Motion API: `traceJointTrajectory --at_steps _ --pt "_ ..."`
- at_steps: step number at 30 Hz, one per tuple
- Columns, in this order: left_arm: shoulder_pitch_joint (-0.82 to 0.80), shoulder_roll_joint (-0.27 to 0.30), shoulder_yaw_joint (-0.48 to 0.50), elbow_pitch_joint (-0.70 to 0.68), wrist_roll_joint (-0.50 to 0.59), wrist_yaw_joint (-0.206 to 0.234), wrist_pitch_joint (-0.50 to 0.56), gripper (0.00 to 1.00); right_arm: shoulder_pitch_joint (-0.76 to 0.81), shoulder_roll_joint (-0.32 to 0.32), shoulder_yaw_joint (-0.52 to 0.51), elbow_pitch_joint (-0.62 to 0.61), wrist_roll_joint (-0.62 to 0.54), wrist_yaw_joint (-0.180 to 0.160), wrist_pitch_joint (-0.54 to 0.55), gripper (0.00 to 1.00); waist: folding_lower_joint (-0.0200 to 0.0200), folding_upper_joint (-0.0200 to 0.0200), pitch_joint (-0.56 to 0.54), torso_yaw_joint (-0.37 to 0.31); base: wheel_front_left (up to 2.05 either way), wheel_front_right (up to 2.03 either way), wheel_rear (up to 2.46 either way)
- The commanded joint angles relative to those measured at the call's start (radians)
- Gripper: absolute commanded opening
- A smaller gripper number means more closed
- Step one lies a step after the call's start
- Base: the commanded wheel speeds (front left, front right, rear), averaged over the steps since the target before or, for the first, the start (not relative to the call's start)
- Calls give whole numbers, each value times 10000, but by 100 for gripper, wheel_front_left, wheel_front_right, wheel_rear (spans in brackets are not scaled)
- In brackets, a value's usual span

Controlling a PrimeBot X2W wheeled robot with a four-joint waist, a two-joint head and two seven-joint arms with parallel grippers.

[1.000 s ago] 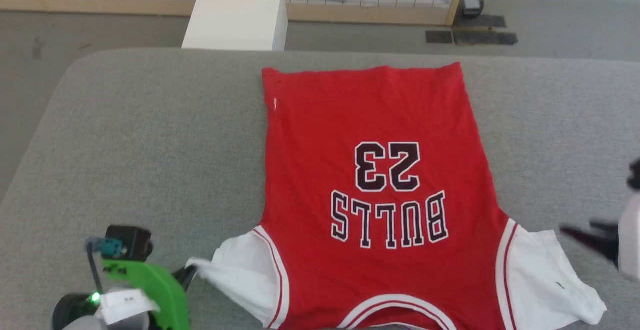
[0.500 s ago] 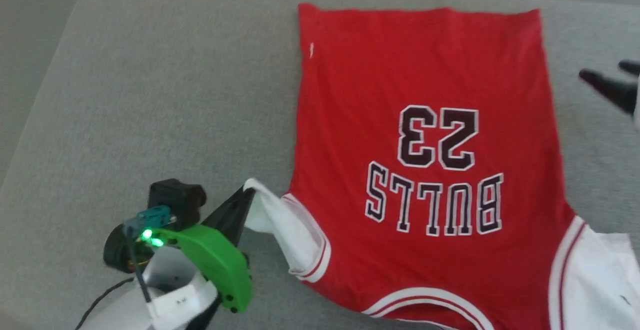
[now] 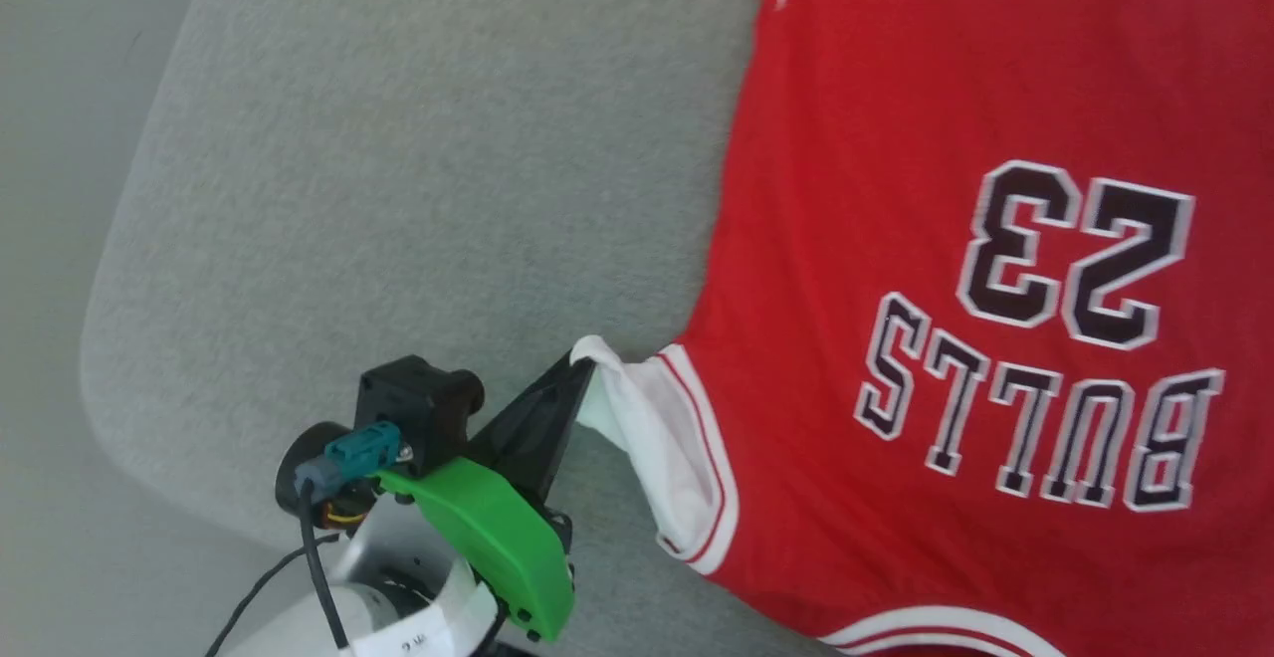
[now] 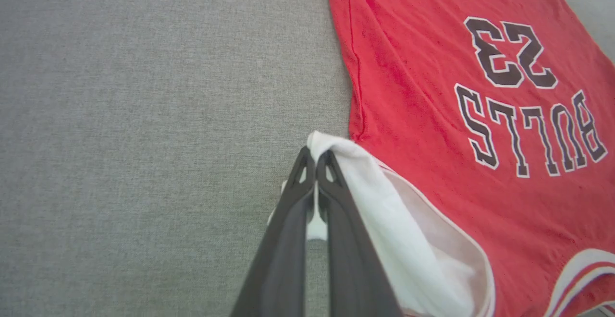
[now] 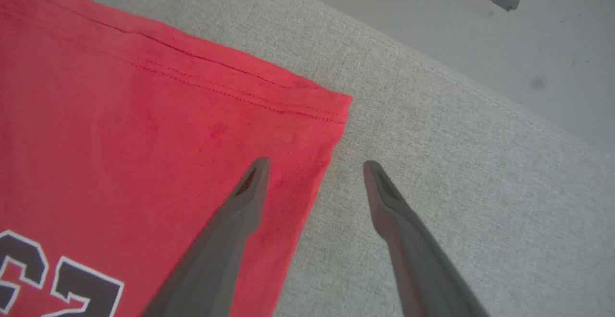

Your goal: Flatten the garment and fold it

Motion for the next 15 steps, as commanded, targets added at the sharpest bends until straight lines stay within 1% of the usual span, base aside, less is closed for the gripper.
traceJointTrajectory --at_steps 1,5,11,12,13,15 --pt "-193 -97 -25 -53 127 13 -107 0 -200 -80 30 119 -208 -13 124 100 -2 0 943 931 0 0 0" --pt "-187 -211 -95 -80 143 6 -170 0 -265 -279 55 362 -499 -13 362 100 -2 0 1118 1097 0 0 0" --pt "-147 -263 -121 -46 114 -1 -233 0 18 -358 114 371 -563 -13 780 100 -2 0 1266 1154 0 0 0" --pt "-146 -269 -122 -25 115 2 -249 0 190 -400 158 313 -545 -13 941 14 -2 0 1289 1137 0 0 0" --pt "-149 -271 -119 -14 115 5 -253 0 266 -429 173 268 -521 -13 999 0 -2 0 1293 1126 0 0 0" --pt "-162 -271 -103 22 101 9 -254 0 405 -478 119 198 -457 -13 1102 0 -2 0 1287 1084 0 0 0"
